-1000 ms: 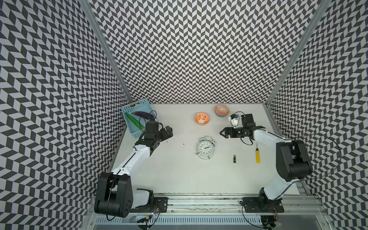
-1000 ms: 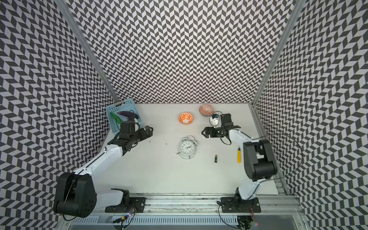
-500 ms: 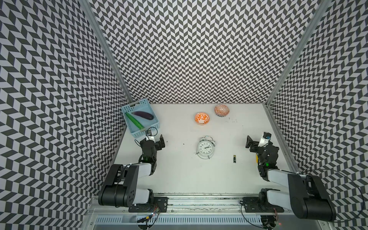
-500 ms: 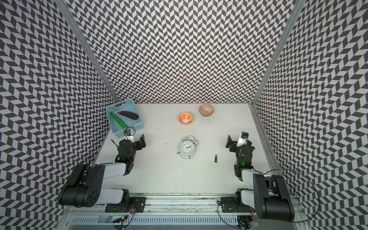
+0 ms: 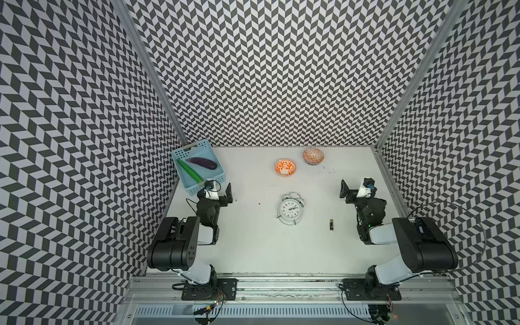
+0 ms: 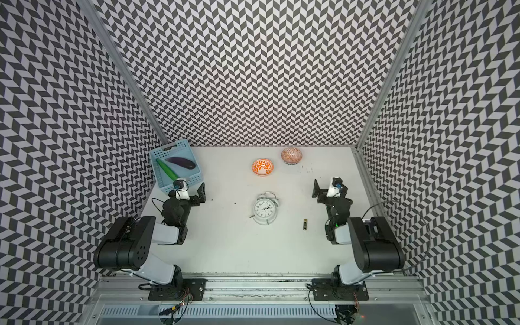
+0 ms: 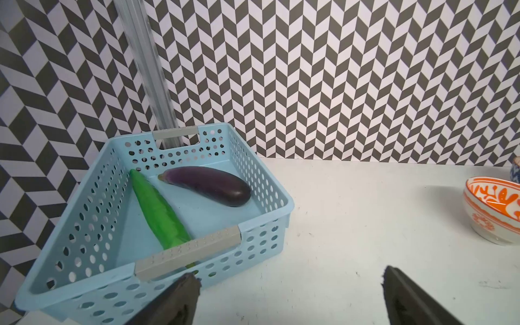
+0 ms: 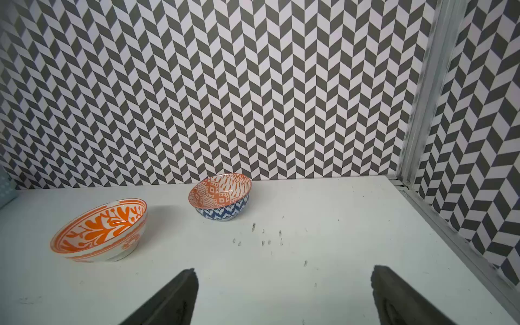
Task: Remove the battery from the alarm
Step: Reset both arms
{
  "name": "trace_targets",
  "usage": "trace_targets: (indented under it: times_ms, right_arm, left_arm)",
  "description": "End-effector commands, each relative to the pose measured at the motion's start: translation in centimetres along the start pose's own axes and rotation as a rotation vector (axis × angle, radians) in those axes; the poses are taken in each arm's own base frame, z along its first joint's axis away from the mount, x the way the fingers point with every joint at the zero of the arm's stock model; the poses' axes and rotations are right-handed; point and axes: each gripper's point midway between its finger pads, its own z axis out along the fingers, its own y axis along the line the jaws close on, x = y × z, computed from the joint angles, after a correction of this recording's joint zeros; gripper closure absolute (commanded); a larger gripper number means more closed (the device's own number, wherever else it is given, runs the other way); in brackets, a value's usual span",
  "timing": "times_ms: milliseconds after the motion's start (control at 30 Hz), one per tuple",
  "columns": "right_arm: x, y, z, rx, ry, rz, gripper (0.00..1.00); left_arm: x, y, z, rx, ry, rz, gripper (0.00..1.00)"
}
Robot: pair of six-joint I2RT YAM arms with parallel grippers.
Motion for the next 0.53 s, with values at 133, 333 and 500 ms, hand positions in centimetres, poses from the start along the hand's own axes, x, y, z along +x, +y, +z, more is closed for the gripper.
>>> trace_targets:
  times_ms: [133,333,500]
  right_arm:
    - [0.59,0.21,-0.47,-0.002,0.011,-0.042,0.01]
    - [1.27,0.15,0.31,0.002,0.058,-0.037,0.00]
    - [1.14,0.13,0.15,0.003,0.054,-0.036,0.01]
  left_arm:
    - [-0.67,-0.36,-0.14,0.020,-0.020,0.016,0.00]
    - [-0.64,-0.35,-0.09,0.019,-0.020,0.016,0.00]
    - [-0.73,-0.34,-0.18,0.018,-0.023,0.016,0.00]
